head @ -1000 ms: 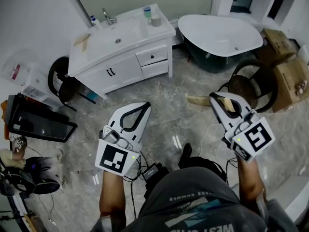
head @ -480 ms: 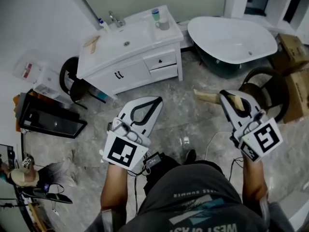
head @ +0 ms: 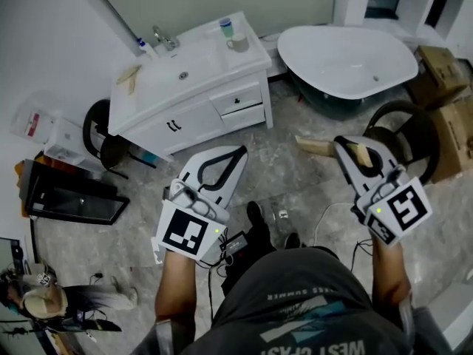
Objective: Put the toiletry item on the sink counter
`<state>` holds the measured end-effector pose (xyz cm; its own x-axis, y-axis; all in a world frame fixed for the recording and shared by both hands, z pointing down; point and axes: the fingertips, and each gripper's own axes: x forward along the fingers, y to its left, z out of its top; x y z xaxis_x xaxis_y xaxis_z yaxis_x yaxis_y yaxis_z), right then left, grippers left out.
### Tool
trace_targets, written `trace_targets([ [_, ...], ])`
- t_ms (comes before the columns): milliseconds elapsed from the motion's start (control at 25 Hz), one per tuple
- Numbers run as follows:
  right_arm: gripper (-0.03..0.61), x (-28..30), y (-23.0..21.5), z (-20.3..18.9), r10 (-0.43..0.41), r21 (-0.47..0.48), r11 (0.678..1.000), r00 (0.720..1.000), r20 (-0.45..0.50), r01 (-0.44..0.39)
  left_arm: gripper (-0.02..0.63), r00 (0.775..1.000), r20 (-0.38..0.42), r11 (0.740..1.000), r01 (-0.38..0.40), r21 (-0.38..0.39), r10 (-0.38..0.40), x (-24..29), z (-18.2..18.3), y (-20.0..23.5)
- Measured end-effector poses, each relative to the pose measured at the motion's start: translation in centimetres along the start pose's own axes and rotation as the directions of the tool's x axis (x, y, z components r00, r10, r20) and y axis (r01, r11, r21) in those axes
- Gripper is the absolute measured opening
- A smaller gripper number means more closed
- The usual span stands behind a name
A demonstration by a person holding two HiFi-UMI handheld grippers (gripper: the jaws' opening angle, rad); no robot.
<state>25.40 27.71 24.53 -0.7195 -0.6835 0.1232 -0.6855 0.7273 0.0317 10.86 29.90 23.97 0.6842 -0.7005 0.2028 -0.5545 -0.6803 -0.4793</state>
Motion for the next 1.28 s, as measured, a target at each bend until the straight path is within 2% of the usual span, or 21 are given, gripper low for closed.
trace_targets([
  [360, 0.031, 5.5, -1.5, 0.2, -0.041, -0.007, 0.999, 0.998, -0.039, 0.041, 0.002, 0.999, 0.033, 0.999, 0.029, -0.038, -0.028, 2.0, -3.2, 5.2],
  [720, 0.031, 13.6, -1.8, 1.6, -0.056, -0.026, 0.998, 0.997, -0.057, 0.055, 0.002, 0.998, 0.06, 0.996, 0.023, -0.085, -0.018, 2.4, -7.4, 12.9],
  [1040, 0.031, 19.3, -2.7, 3.0, -0.107, -0.043, 0.994, 0.992, -0.07, 0.105, 0.002, 0.993, 0.11, 0.995, 0.054, -0.08, -0.046, 3.6, -9.7, 18.8],
  [1280, 0.031, 22.0, -2.8, 3.7, -0.127, -0.054, 0.991, 0.988, -0.086, 0.123, 0.002, 0.988, 0.14, 0.995, 0.076, -0.064, -0.066, 4.3, -10.7, 21.5],
])
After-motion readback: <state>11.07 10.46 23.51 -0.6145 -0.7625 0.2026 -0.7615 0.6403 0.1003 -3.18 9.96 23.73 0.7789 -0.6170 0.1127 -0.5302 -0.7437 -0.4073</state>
